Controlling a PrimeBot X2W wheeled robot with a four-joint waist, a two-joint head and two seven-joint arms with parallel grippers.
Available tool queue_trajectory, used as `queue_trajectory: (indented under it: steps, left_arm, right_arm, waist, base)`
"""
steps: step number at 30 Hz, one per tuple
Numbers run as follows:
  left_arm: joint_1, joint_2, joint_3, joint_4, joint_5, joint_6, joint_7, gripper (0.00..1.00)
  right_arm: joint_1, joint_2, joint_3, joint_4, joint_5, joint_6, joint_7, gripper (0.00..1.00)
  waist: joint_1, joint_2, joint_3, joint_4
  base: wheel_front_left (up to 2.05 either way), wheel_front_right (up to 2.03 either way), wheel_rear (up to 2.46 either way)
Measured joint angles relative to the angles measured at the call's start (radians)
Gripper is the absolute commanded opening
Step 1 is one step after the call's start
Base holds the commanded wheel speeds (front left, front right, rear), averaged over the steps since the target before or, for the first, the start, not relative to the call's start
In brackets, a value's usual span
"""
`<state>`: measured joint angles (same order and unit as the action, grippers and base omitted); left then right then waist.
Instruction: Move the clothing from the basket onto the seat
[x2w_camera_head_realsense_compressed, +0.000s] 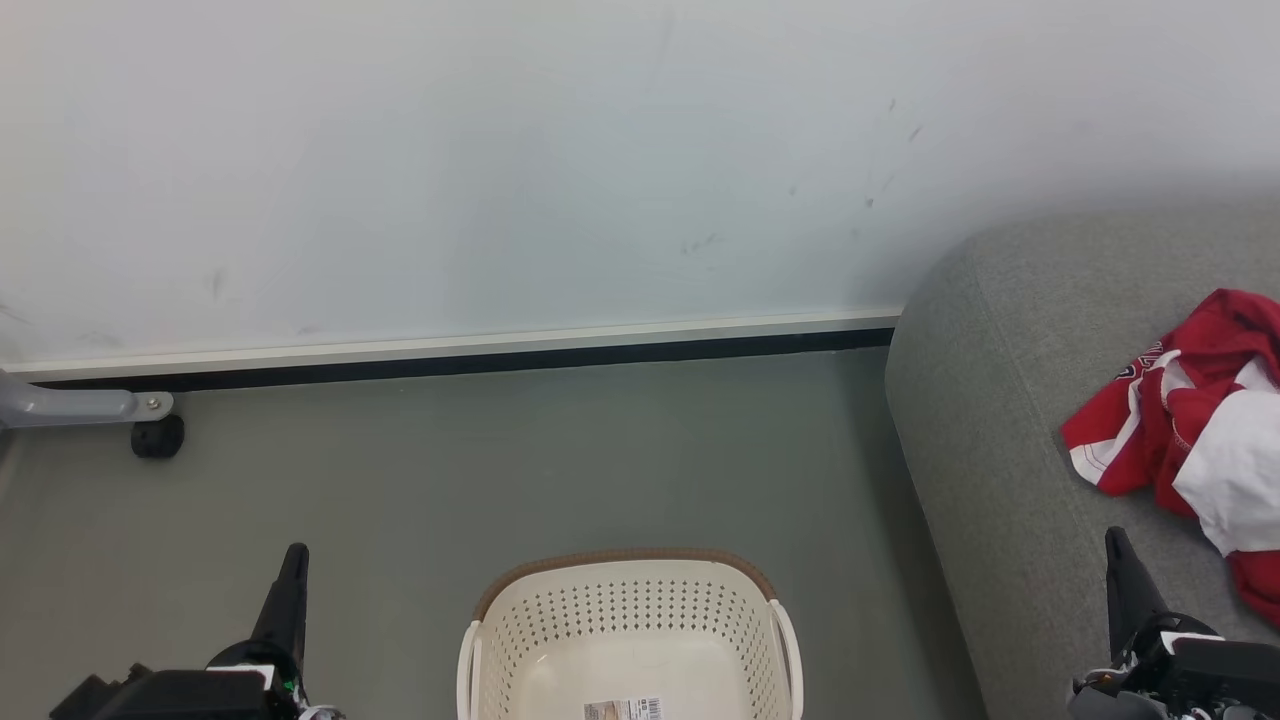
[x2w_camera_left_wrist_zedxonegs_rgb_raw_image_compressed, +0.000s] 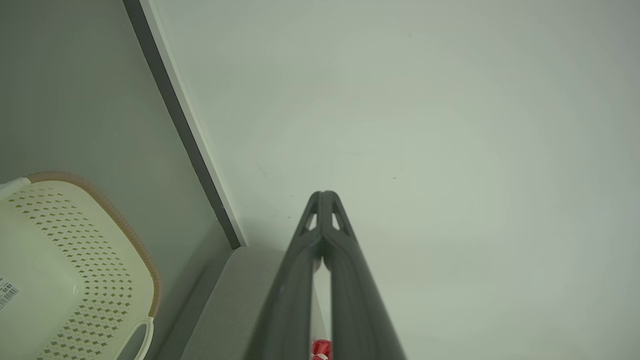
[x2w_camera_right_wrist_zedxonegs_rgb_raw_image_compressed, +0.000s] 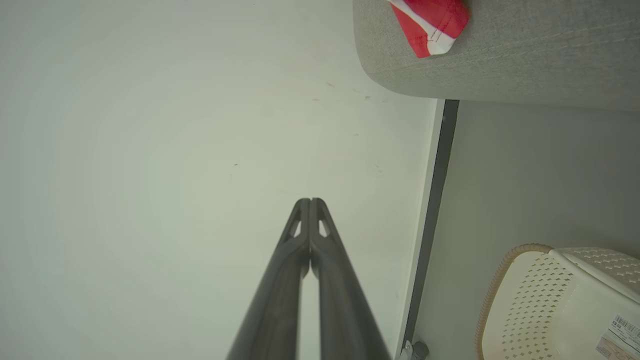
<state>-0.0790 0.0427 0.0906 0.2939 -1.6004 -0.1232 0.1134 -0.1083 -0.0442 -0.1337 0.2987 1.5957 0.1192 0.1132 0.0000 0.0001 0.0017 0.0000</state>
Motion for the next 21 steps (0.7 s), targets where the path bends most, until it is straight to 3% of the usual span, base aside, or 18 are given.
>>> queue_trajectory:
  steps: [21]
  left_arm:
    - [0.0, 0.0, 0.0, 0.001, 0.0, 0.0, 0.0, 0.0]
  right_arm:
    - [0.0, 0.0, 0.0, 0.0, 0.0, 0.0, 0.0, 0.0]
  waist:
    - [0.0, 0.0, 0.0, 0.0]
  base:
    - [0.0, 0.0, 0.0]
